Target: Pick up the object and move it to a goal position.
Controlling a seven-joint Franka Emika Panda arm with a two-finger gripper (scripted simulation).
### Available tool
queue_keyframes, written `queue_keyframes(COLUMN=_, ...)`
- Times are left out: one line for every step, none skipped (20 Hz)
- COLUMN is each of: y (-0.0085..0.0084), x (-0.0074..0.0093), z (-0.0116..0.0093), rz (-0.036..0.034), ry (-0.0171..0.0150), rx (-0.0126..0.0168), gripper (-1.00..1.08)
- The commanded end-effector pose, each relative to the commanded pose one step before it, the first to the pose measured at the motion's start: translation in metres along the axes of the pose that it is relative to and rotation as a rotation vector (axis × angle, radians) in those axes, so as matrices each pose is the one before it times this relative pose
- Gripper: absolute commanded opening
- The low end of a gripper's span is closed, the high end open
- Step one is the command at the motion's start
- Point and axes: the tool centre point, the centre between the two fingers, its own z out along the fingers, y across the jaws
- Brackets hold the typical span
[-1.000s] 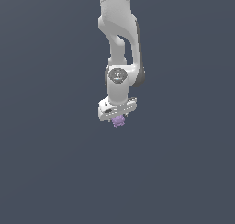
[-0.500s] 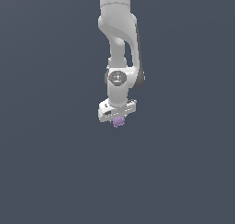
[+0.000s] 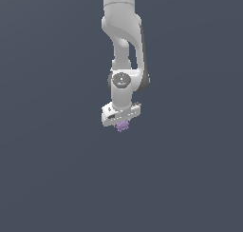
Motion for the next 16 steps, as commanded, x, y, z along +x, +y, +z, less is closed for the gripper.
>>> queue_keyframes(y=0.00145, x=-0.00001, z=-0.00486, rz=0.00024, ry=0.00084, rx=-0.00044, gripper=-1.00)
queue_keyframes(y=0.00080, x=-0.00018, z=-0.00306, rz=0.00000, ry=0.00000, rx=0.00000, gripper=-1.00)
queue_keyframes(y=0.00095, x=-0.00021, z=-0.00363, rz=0.00000, ry=0.00000, rx=0.00000, gripper=-1.00)
queue_keyframes(y=0.00110, x=-0.00024, z=-0.00422, rz=0.00000, ry=0.00000, rx=0.00000, gripper=-1.00)
queue_keyframes(y=0.00126, x=-0.00027, z=-0.00482, rz=0.00000, ry=0.00000, rx=0.00000, gripper=-1.00)
queue_keyframes(y=0.00141, x=-0.00030, z=-0.00542, rz=0.00000, ry=0.00000, rx=0.00000, gripper=-1.00)
queue_keyframes(y=0.00156, x=-0.00033, z=-0.00600, rz=0.00000, ry=0.00000, rx=0.00000, gripper=-1.00)
queue_keyframes(y=0.00171, x=-0.00035, z=-0.00656, rz=0.00000, ry=0.00000, rx=0.00000, gripper=-1.00)
queue_keyframes(y=0.00184, x=-0.00037, z=-0.00711, rz=0.00000, ry=0.00000, rx=0.00000, gripper=-1.00)
queue_keyframes(y=0.00198, x=-0.00039, z=-0.00764, rz=0.00000, ry=0.00000, rx=0.00000, gripper=-1.00)
queue_keyframes(y=0.00184, x=-0.00029, z=-0.00811, rz=-0.00059, ry=0.00008, rx=0.00036, gripper=-1.00)
queue_keyframes(y=0.00223, x=-0.00042, z=-0.00865, rz=0.00000, ry=0.00000, rx=0.00000, gripper=-1.00)
queue_keyframes(y=0.00235, x=-0.00043, z=-0.00914, rz=0.00000, ry=0.00000, rx=0.00000, gripper=-1.00)
queue_keyframes(y=0.00247, x=-0.00044, z=-0.00961, rz=0.00000, ry=0.00000, rx=0.00000, gripper=-1.00)
queue_keyframes(y=0.00249, x=-0.00040, z=-0.01006, rz=-0.00034, ry=0.00022, rx=0.00056, gripper=-1.00)
queue_keyframes(y=0.00271, x=-0.00045, z=-0.01054, rz=0.00000, ry=0.00000, rx=0.00000, gripper=-1.00)
